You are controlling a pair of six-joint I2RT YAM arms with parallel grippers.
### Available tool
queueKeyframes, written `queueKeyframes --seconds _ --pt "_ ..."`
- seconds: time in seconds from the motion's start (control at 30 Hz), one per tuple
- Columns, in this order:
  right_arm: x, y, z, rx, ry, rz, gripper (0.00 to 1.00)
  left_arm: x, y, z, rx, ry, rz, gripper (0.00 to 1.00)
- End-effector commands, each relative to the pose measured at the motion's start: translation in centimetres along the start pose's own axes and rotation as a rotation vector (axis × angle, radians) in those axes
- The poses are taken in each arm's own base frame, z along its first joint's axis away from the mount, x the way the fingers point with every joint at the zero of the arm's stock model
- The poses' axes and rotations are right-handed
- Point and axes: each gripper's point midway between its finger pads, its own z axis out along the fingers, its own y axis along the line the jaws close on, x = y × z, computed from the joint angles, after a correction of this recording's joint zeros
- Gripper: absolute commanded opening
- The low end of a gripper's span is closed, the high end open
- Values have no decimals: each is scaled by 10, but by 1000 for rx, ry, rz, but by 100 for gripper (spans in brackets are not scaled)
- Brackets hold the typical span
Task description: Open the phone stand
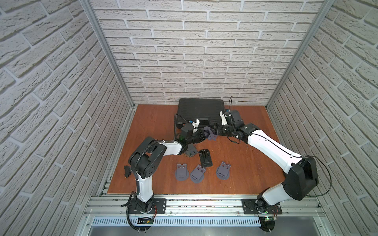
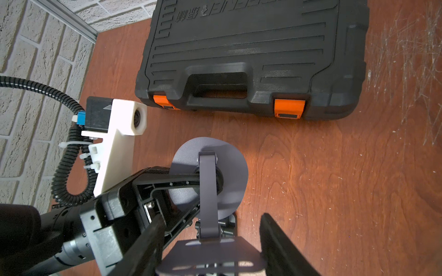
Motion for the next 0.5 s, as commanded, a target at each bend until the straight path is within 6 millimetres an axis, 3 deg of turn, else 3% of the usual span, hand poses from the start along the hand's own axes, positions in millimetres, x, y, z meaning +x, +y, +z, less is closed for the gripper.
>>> queueKeyframes --seconds 0.0,0.27,0.47 --pt "58 9 6 -44 220 -7 16 -56 -22 -14 78 -195 -6 0" --pt "55 9 9 -36 219 -11 17 -51 -28 -17 83 -180 20 0" --pt "39 18 6 -43 196 -17 20 -42 -33 -17 94 -153 52 0"
